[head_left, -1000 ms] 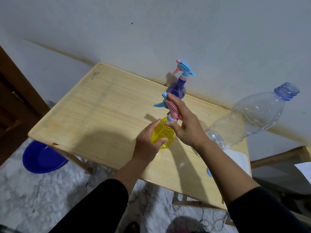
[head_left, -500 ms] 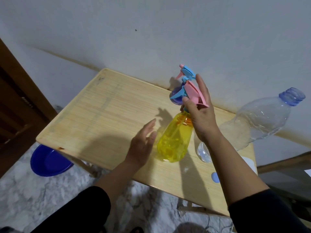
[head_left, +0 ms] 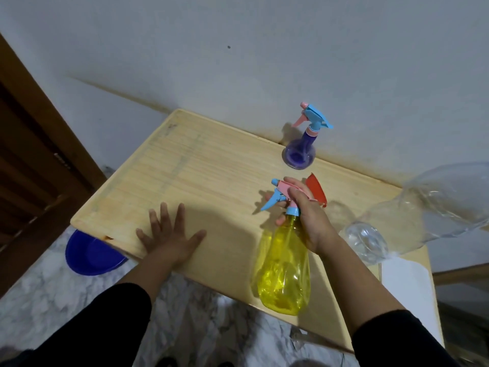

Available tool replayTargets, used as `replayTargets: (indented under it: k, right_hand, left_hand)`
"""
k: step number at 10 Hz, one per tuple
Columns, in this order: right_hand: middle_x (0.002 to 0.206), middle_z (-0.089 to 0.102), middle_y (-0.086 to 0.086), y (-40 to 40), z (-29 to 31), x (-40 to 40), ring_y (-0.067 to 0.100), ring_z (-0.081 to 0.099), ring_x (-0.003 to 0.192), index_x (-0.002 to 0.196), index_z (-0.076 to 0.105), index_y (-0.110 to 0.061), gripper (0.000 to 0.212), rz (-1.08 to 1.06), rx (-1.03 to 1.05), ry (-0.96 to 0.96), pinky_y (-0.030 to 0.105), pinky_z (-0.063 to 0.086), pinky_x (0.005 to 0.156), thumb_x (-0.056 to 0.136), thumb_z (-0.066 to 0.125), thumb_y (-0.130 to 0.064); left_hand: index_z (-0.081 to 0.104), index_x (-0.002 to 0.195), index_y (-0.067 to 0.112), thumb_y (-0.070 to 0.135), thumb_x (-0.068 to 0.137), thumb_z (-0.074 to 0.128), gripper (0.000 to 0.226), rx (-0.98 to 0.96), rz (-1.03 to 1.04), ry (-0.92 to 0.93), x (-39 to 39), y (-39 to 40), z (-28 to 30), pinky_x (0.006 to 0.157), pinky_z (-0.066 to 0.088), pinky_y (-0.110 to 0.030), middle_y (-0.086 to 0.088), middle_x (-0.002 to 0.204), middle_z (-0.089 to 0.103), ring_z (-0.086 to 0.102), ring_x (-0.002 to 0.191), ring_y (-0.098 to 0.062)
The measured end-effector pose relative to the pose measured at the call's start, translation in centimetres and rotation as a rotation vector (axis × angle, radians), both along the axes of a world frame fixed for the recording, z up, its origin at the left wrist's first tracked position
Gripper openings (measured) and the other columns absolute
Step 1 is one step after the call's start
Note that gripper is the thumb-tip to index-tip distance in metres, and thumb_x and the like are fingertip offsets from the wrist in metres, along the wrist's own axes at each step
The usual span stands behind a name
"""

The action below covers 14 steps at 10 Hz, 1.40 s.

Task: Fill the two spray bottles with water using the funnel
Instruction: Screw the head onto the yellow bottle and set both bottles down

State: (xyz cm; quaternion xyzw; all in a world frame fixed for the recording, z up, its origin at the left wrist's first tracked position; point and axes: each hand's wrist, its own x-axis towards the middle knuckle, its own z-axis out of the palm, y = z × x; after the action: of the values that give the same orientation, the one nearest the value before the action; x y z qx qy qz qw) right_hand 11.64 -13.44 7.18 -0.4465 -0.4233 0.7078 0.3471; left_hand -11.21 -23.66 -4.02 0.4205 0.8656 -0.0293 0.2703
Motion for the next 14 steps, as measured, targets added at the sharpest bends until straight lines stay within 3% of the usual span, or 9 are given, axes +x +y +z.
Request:
replayTargets:
  k: [2, 5, 7, 8, 10, 11, 12, 13, 14]
  right_hand:
    - [0.067, 0.070, 0.004, -0.1, -1.2, 0.9, 0.010, 0.066, 0.052, 0.129, 0.048, -0.010, 0.031, -0.005, -0.079, -0.019, 0.024, 0.052, 0.042, 0.101, 0.039, -0.016]
    - [0.060, 0.067, 0.001, -0.2, -1.9, 1.4, 0.012, 0.064, 0.049, 0.119, 0.055, -0.015, 0.024, -0.009, -0.036, -0.154, 0.024, 0.052, 0.045, 0.099, 0.042, -0.017]
    - [0.073, 0.064, 0.019, -0.1, -2.3, 1.6, 0.013, 0.056, 0.041, 0.118, 0.056, -0.016, 0.024, -0.053, 0.028, -0.236, 0.026, 0.050, 0.049, 0.099, 0.042, -0.019]
    - [0.065, 0.068, 0.008, -0.2, -2.1, 1.8, 0.014, 0.061, 0.045, 0.119, 0.055, -0.016, 0.024, -0.048, 0.065, -0.245, 0.028, 0.053, 0.052, 0.099, 0.043, -0.019]
    - [0.118, 0.065, -0.002, -0.1, -0.6, 1.5, 0.016, 0.066, 0.096, 0.120, 0.059, -0.031, 0.025, -0.058, 0.214, -0.236, 0.024, 0.056, 0.068, 0.095, 0.052, -0.029]
    - [0.121, 0.061, -0.005, -0.2, 0.8, 0.8, 0.032, 0.060, 0.109, 0.115, 0.061, -0.037, 0.022, -0.051, 0.347, -0.216, 0.031, 0.055, 0.077, 0.094, 0.055, -0.032]
    - [0.120, 0.063, 0.000, -0.6, 2.1, 0.0, 0.027, 0.066, 0.098, 0.118, 0.061, -0.026, 0.026, -0.047, 0.434, -0.112, 0.023, 0.053, 0.071, 0.093, 0.057, -0.025]
    - [0.119, 0.066, 0.000, -1.4, 2.8, -0.5, 0.017, 0.069, 0.094, 0.125, 0.056, -0.022, 0.036, -0.015, 0.510, -0.086, 0.021, 0.052, 0.076, 0.089, 0.058, -0.024]
    - [0.103, 0.070, -0.020, -2.2, 2.4, -0.5, 0.006, 0.065, 0.103, 0.130, 0.053, -0.016, 0.041, -0.003, 0.532, -0.135, 0.018, 0.050, 0.080, 0.090, 0.058, -0.015]
  left_hand:
    - [-0.026, 0.142, 0.036, 0.079, 0.079, 0.022, 0.089, -0.026, 0.000, 0.021, 0.0, 0.1, 0.0, 0.109, -0.008, -0.060, -0.002, 0.151, -0.034, -0.029, 0.139, -0.029]
    - [-0.025, 0.142, 0.035, 0.079, 0.080, 0.022, 0.089, -0.033, -0.004, 0.014, 0.2, 0.0, 0.5, 0.110, -0.008, -0.060, -0.003, 0.151, -0.033, -0.029, 0.139, -0.029]
    - [-0.025, 0.142, 0.035, 0.078, 0.079, 0.023, 0.090, -0.022, -0.009, 0.018, 0.2, 0.0, 0.3, 0.110, -0.007, -0.060, -0.004, 0.151, -0.033, -0.029, 0.139, -0.029]
    - [-0.026, 0.142, 0.035, 0.078, 0.080, 0.023, 0.090, -0.012, -0.011, 0.023, 0.2, 0.0, 0.3, 0.110, -0.008, -0.060, -0.004, 0.151, -0.033, -0.029, 0.139, -0.029]
    - [-0.027, 0.141, 0.034, 0.079, 0.079, 0.022, 0.091, 0.009, -0.017, 0.019, 0.0, 0.0, -0.1, 0.110, -0.008, -0.060, -0.004, 0.150, -0.035, -0.031, 0.138, -0.029]
    - [-0.021, 0.144, 0.032, 0.077, 0.080, 0.027, 0.092, 0.028, -0.016, 0.015, -0.1, 0.0, -0.3, 0.108, -0.008, -0.062, -0.006, 0.152, -0.031, -0.029, 0.139, -0.031]
    - [0.005, 0.148, 0.025, 0.065, 0.087, 0.035, 0.079, 0.161, -0.008, 0.065, 0.2, 0.6, -0.1, 0.111, 0.004, -0.061, -0.009, 0.157, -0.009, -0.015, 0.143, -0.034]
    - [0.037, 0.141, 0.017, 0.059, 0.088, 0.037, 0.067, 0.472, -0.170, -0.007, 1.4, 1.5, 0.1, 0.111, 0.021, -0.051, -0.010, 0.153, 0.025, 0.010, 0.144, -0.032]
    - [0.050, 0.133, 0.016, 0.071, 0.077, 0.038, 0.080, 0.748, -0.280, -0.367, 4.0, 2.0, 1.2, 0.110, 0.028, -0.026, 0.000, 0.142, 0.046, 0.031, 0.138, -0.016]
